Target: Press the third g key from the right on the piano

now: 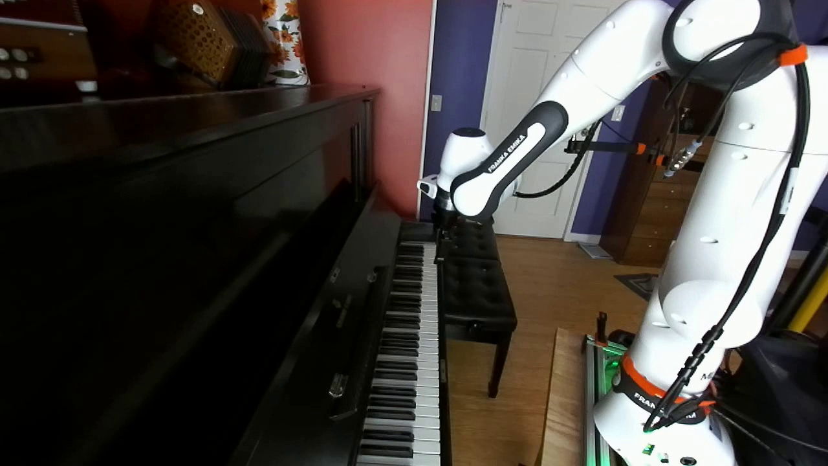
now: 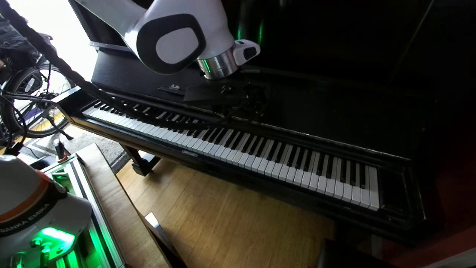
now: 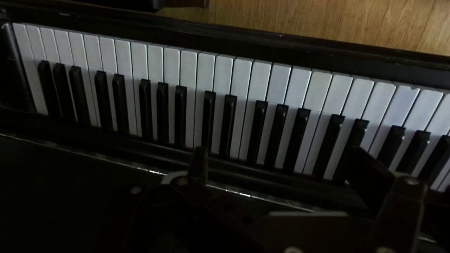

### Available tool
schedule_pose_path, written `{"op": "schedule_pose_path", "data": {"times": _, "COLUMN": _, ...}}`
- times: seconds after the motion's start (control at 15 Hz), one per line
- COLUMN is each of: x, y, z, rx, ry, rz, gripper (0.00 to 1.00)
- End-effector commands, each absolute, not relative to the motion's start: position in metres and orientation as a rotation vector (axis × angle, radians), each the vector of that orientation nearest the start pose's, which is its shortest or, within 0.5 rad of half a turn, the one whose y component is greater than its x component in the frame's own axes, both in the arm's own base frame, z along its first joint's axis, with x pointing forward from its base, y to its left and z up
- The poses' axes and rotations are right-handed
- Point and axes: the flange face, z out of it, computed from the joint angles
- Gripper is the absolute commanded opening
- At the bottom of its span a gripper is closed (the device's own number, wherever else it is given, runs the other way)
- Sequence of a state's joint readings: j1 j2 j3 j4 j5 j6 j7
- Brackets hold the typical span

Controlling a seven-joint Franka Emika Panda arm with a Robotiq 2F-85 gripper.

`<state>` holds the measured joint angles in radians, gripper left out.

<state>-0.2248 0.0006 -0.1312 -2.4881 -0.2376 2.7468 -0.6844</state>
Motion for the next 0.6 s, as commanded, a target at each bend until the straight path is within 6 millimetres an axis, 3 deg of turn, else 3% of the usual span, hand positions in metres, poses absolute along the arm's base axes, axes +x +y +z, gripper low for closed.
{"op": "schedule_pose_path", "data": {"times": 0.0, "x": 0.445, "y": -0.153, "z": 0.330, "rx": -3.267, "ry": -0.897, "rz": -0.373, "gripper": 1.00}}
{"op": "schedule_pose_path", "data": {"times": 0.2, "x": 0.439, "y": -0.149, "z": 0.343, "rx": -3.282, "ry": -0.901, "rz": -0.442, "gripper": 1.00}}
{"op": "schedule_pose_path", "data": {"times": 0.27, "x": 0.453, "y": -0.153, "z": 0.337, "rx": -3.270, "ry": -0.903, "rz": -0.396, "gripper": 1.00}}
{"op": "schedule_pose_path", "data": {"times": 0.53, "x": 0.446, "y": -0.151, "z": 0.345, "rx": -3.276, "ry": -0.902, "rz": -0.425, "gripper": 1.00}}
